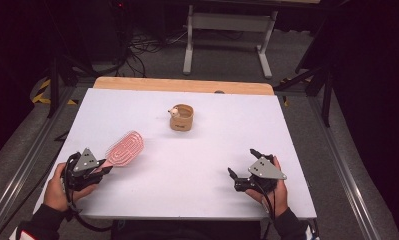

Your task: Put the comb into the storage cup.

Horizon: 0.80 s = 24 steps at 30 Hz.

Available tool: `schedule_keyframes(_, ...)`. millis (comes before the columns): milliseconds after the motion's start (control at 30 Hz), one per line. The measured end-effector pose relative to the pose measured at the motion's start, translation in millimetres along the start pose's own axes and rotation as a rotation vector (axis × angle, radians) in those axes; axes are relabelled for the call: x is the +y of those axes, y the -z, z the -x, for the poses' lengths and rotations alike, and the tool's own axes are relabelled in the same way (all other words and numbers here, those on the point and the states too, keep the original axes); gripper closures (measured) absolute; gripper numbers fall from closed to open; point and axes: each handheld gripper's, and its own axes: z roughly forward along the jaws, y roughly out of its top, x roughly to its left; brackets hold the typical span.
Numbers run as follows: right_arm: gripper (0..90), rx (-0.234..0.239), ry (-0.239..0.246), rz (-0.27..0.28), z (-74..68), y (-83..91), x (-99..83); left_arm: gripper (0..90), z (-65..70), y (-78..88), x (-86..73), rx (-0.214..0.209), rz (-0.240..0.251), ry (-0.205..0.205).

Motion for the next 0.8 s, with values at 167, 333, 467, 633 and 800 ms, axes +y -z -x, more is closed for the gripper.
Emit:
schedule_keyframes(167, 5.7, -0.003, -0.037, 0.031, 4.0, -0.2, 4.7, 69.7, 2.2, 2.4, 5.1, 0.032, 0.085, 0.023)
schedule_keyframes(333, 5.1, -0.002, -0.087, 0.072, 9.2, -1.4, 14.8, 69.6, 6.6, 1.7, 13.2, 0.064, 0.173, 0.037)
schedule_keyframes(467, 4.2, 0.019, -0.15, 0.106, 14.3, -2.1, 24.6, 69.6, 12.2, -1.7, 20.5, 0.067, 0.235, 0.053)
schedule_keyframes(633, 4.0, 0.023, -0.178, 0.128, 16.8, -4.1, 34.6, 69.7, 18.6, -7.6, 29.4, 0.062, 0.288, 0.062)
schedule_keyframes(800, 5.0, 0.055, -0.205, 0.133, 14.1, -11.0, 48.1, 69.7, 28.9, -15.3, 43.1, 0.047, 0.341, 0.067)
